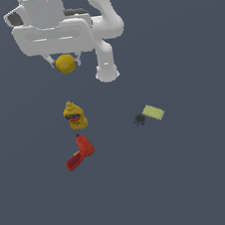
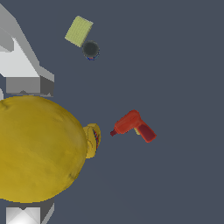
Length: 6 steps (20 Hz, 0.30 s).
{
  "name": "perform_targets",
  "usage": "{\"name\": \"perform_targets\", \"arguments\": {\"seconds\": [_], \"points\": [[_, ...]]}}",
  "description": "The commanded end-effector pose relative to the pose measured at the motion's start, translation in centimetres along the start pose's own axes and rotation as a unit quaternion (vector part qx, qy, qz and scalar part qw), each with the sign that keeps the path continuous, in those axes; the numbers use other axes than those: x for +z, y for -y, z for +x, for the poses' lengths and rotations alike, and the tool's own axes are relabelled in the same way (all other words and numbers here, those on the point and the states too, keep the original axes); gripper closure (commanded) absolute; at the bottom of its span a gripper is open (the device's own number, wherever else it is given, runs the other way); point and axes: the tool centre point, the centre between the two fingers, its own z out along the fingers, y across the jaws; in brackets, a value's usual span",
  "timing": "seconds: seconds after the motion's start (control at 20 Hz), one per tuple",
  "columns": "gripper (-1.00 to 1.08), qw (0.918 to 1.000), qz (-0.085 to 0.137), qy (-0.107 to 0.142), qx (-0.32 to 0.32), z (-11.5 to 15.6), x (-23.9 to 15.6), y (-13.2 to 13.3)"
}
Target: Pick up a designated object from a clutter of objects.
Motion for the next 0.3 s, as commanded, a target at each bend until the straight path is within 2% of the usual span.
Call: {"name": "perform_targets", "arguments": {"seconds": [0.0,0.25], "points": [[1.08,1.0000,0.000,0.000,0.000,-0.20,-0.88,-0.35],[1.08,1.0000,0.000,0.000,0.000,-0.25,-1.48,-0.60]]}}
